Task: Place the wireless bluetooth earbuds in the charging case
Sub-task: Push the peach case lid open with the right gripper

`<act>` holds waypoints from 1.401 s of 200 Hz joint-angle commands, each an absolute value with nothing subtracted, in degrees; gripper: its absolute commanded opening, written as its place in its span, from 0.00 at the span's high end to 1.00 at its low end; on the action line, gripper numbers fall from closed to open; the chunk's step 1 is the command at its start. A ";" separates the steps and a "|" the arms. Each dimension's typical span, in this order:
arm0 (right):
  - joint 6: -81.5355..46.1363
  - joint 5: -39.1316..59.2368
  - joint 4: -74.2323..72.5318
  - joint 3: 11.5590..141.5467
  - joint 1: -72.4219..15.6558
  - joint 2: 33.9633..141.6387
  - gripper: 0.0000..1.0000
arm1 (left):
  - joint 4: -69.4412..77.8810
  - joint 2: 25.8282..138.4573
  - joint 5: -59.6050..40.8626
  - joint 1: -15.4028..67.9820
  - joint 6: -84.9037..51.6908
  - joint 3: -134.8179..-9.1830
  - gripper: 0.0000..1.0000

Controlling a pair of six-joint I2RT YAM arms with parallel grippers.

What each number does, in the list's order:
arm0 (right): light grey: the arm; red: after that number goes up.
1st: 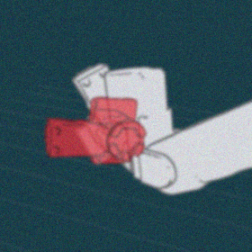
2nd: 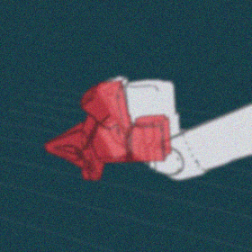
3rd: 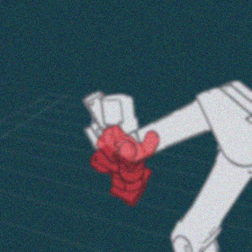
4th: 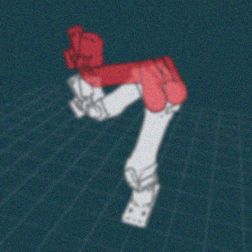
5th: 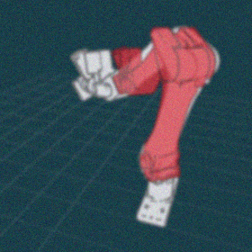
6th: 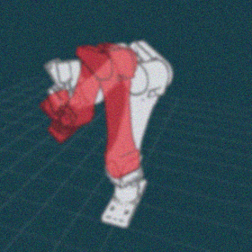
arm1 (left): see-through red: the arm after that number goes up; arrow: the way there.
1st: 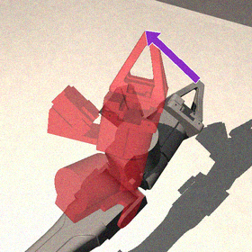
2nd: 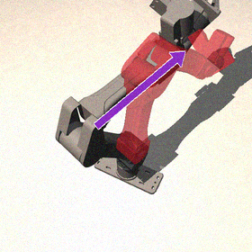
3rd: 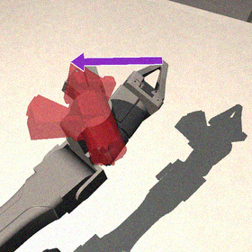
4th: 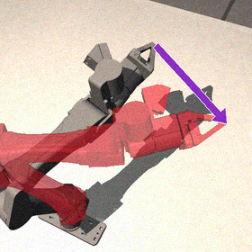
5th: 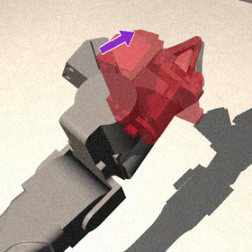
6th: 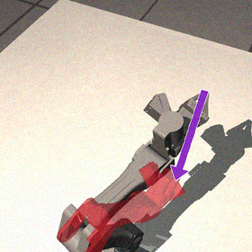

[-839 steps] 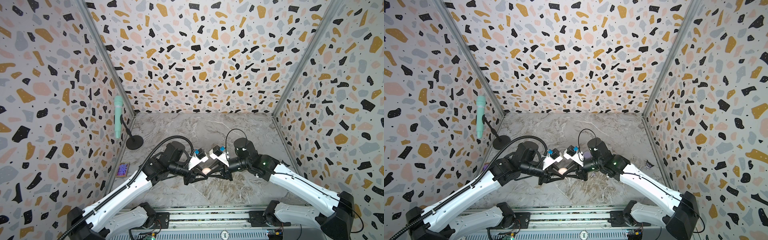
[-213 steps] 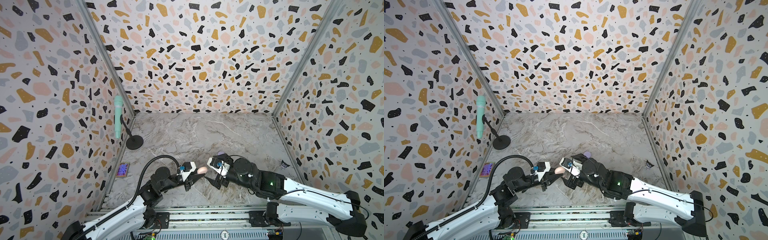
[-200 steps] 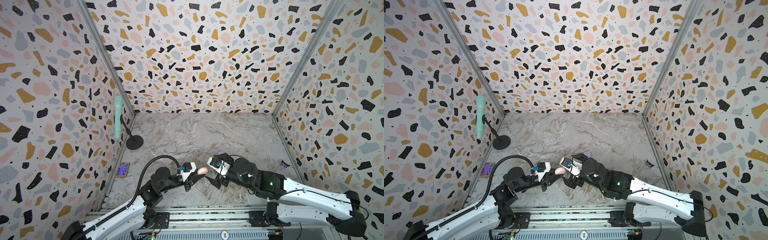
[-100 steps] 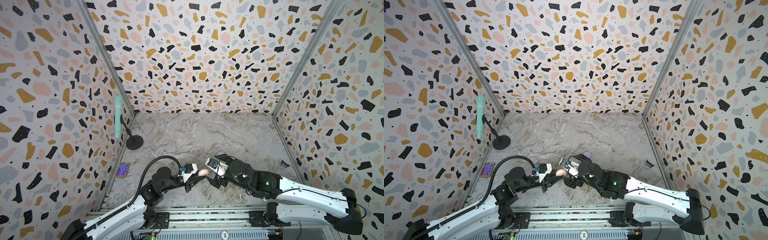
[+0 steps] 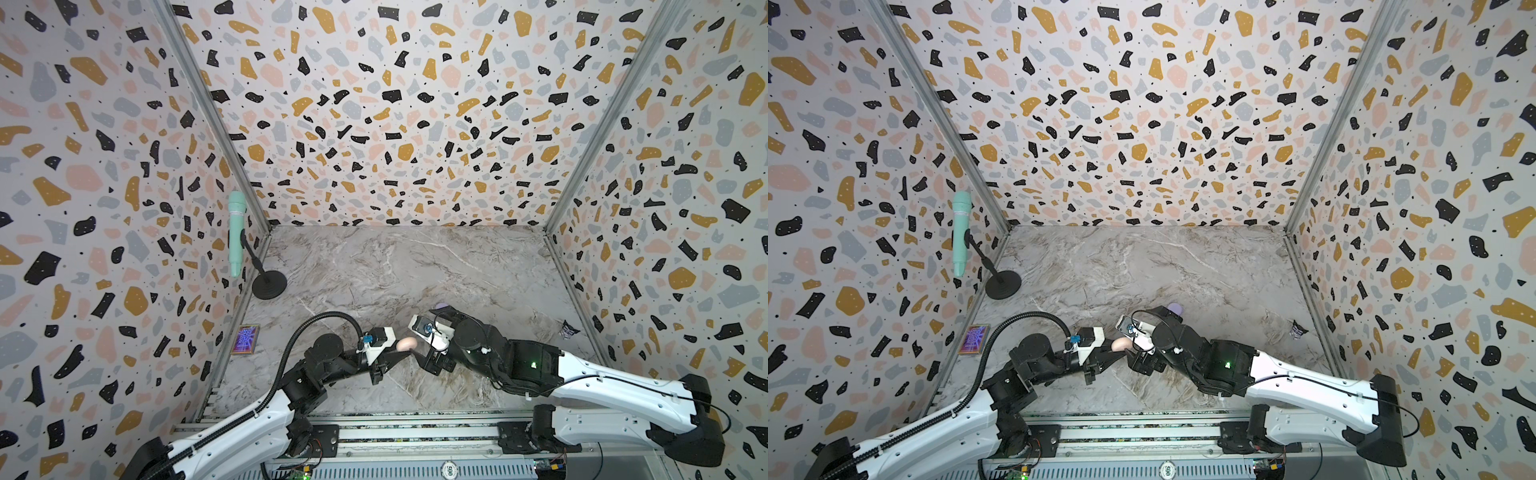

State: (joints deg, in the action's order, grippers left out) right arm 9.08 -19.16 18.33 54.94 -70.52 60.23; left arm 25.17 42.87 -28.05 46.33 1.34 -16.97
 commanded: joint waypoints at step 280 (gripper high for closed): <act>-5.37 -2.15 16.25 52.68 -59.29 48.24 0.01 | 21.25 29.84 -15.88 47.70 9.26 -19.83 1.00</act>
State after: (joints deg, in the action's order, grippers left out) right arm 0.95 -6.55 17.72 54.41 -63.70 48.99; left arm 22.92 31.20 -18.90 47.44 7.03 -16.56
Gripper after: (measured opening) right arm 0.990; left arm 0.241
